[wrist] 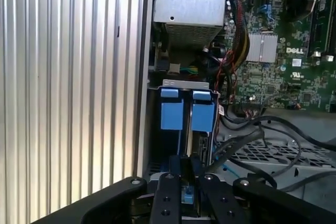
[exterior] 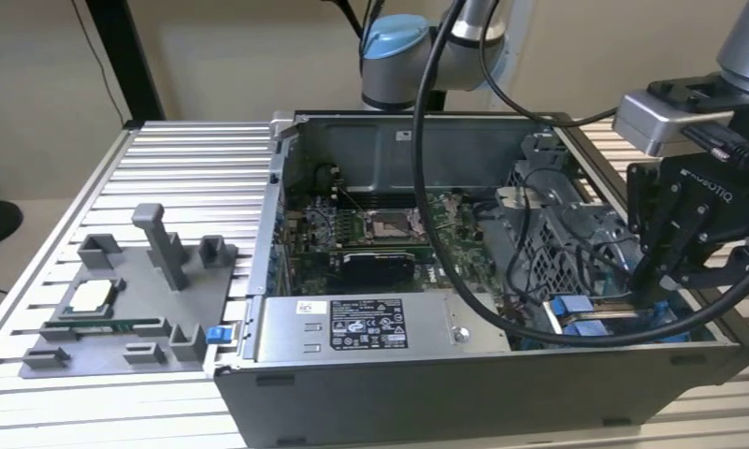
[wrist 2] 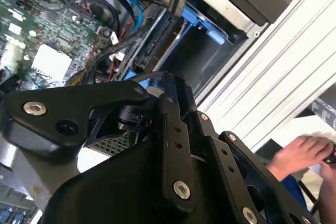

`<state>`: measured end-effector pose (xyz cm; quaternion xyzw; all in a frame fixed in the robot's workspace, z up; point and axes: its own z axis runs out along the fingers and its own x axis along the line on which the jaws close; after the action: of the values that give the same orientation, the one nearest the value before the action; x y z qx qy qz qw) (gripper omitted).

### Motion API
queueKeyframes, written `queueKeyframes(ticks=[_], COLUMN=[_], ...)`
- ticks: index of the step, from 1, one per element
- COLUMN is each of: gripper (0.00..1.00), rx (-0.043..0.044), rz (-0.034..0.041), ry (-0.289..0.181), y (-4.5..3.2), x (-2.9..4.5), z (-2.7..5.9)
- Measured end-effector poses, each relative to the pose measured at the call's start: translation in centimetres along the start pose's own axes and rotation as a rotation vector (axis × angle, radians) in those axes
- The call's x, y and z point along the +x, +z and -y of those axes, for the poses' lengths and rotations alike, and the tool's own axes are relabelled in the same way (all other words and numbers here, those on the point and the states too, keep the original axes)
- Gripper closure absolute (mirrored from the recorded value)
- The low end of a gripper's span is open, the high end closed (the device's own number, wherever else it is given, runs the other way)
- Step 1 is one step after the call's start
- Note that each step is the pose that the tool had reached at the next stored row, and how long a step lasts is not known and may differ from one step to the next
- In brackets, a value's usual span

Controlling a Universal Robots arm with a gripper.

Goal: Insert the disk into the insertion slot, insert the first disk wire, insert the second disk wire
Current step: 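Insert the first disk wire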

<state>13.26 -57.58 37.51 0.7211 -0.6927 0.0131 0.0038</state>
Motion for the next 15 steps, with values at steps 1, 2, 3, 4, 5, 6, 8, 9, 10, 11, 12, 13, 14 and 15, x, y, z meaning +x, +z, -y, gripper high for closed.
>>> queueKeyframes(ticks=[1,2,3,4,5,6,8,9,10,11,12,13,14,15], gripper=[1.00,1.00,1.00,1.00,1.00,1.00,1.00,1.00,1.00,1.00,1.00,1.00,1.00,1.00], rx=[0.0008,0.0020,0.0034,0.0049,0.0066,0.0082,0.0103,0.0109,0.0109,0.0109,0.0109,0.0111,0.0111,0.0111], rz=[0.0185,0.0367,0.0545,0.0729,0.0909,0.1101,0.1442,0.1533,0.1543,0.1543,0.1543,0.1543,0.1542,0.1543], ry=[0.000,0.001,0.001,0.001,0.001,0.002,0.002,0.002,0.002,0.002,0.002,0.002,0.002,0.002], y=[0.00,0.01,0.01,0.01,0.01,0.01,0.04,0.06,0.07,0.07,0.09,0.15,0.15,0.15], x=[0.00,0.00,0.00,0.00,0.00,0.00,0.01,0.00,0.00,0.00,0.00,0.00,0.00,0.00], z=[0.01,0.02,0.03,0.04,0.05,0.06,0.07,0.07,0.07,0.07,0.07,0.09,0.09,0.09])
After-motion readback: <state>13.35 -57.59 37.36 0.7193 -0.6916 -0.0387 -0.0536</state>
